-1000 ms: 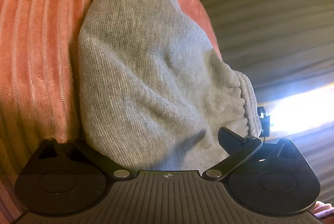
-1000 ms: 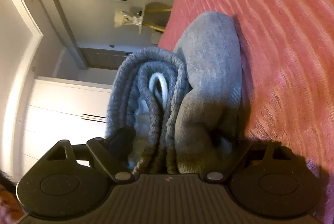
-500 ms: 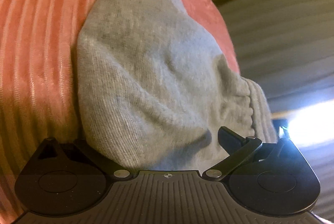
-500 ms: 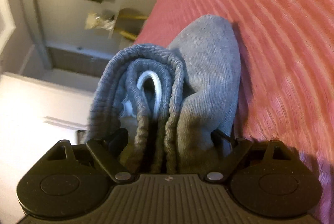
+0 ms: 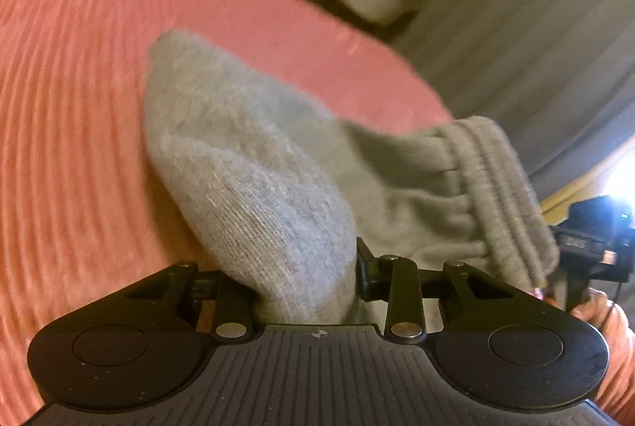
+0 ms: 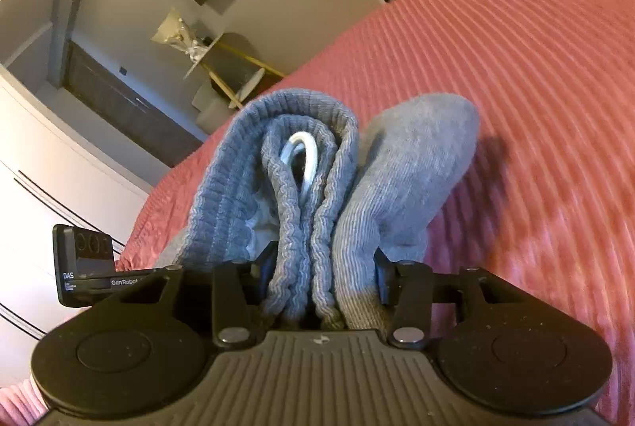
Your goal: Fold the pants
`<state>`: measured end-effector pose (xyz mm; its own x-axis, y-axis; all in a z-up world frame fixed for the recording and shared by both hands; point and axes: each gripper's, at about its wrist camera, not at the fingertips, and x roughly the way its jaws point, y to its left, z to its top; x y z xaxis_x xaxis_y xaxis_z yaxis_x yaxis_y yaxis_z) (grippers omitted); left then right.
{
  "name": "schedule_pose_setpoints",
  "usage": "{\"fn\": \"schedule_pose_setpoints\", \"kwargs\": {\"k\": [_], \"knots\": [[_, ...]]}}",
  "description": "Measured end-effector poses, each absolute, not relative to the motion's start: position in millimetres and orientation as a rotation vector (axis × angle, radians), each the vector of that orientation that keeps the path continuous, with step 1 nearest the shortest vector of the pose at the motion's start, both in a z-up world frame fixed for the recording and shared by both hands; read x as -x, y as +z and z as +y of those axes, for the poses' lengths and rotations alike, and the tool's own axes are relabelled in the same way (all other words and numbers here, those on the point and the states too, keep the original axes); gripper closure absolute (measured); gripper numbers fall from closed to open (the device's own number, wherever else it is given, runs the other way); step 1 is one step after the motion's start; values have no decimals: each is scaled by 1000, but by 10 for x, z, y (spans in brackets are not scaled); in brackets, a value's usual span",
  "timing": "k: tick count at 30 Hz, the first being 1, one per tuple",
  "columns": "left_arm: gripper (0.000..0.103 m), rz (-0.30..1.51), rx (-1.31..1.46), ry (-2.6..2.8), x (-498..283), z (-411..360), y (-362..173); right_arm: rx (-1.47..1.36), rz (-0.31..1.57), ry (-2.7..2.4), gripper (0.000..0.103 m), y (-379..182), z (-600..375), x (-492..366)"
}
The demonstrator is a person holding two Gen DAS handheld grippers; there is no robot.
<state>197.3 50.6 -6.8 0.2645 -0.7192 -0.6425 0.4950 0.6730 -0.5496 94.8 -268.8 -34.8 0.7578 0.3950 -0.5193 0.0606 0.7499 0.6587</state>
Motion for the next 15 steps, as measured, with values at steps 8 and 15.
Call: {"fn": "schedule_pose_setpoints", "kwargs": {"k": [8, 15], "knots": [[67, 899, 232, -844, -2246, 255, 239, -694, 610, 176, 58, -13, -2732, -1262], [55, 962, 228, -684, -2796, 125, -18, -699, 570, 109, 56, -101, -2881, -1716]]}}
